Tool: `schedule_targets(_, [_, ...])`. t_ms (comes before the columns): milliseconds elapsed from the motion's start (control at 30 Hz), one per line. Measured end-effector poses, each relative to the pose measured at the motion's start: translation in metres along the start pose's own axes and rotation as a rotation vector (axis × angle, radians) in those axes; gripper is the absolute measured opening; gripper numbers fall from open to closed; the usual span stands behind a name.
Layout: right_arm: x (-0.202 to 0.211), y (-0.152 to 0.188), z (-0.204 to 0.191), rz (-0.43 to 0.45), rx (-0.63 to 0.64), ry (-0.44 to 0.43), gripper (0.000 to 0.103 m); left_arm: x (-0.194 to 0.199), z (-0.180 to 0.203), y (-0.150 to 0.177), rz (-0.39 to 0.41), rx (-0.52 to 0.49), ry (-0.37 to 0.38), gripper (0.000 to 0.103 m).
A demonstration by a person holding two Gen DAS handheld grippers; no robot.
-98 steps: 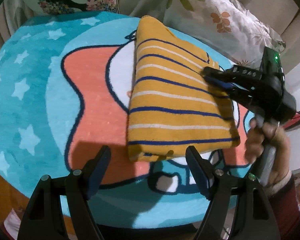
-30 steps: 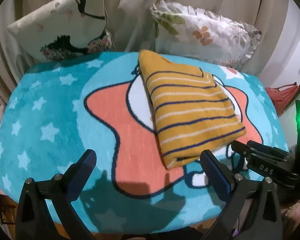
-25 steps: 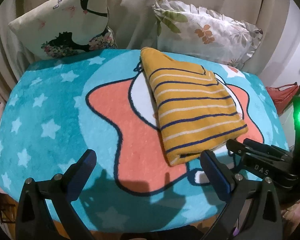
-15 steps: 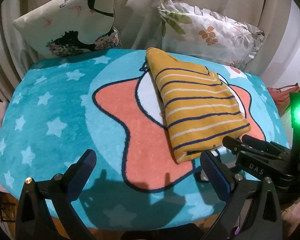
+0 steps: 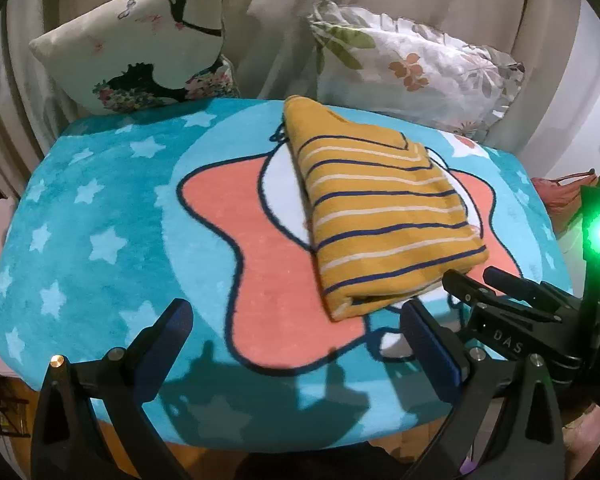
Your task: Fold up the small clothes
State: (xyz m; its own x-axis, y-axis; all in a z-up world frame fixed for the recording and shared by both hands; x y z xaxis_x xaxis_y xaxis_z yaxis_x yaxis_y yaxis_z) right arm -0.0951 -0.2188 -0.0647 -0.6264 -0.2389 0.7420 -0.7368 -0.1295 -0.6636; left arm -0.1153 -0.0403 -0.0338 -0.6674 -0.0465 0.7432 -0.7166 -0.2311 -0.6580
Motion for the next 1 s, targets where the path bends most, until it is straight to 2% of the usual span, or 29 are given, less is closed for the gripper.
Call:
schedule_targets(300, [0.007, -0.003, 0.030, 0.016, -0.012, 0.007, 0.067, 0.000, 0.033, -0.002, 0.013, -0.018, -0.006, 0.103])
schedule_targets(1000, [-0.009, -0.017, 0.067, 0.010, 0.049, -0.046, 0.067, -0.022, 0.074, 0.000, -0.019, 0.055, -0.059, 0.103])
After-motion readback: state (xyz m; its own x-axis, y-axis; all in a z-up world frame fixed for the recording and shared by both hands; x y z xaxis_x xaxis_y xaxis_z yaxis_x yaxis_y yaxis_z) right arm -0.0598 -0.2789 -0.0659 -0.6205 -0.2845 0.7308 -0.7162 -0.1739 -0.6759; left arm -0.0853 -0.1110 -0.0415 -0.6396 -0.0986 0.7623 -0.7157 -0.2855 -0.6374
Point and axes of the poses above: each gripper's, at about its wrist camera, not at the fingertips, and x roughly against the way its jaws point, z to its right, y to its underside, the point moved 4 cm from there along -x, roughly the way its jaws point, and after that the axes turned 10 degrees about z, right-handed, at the moved point
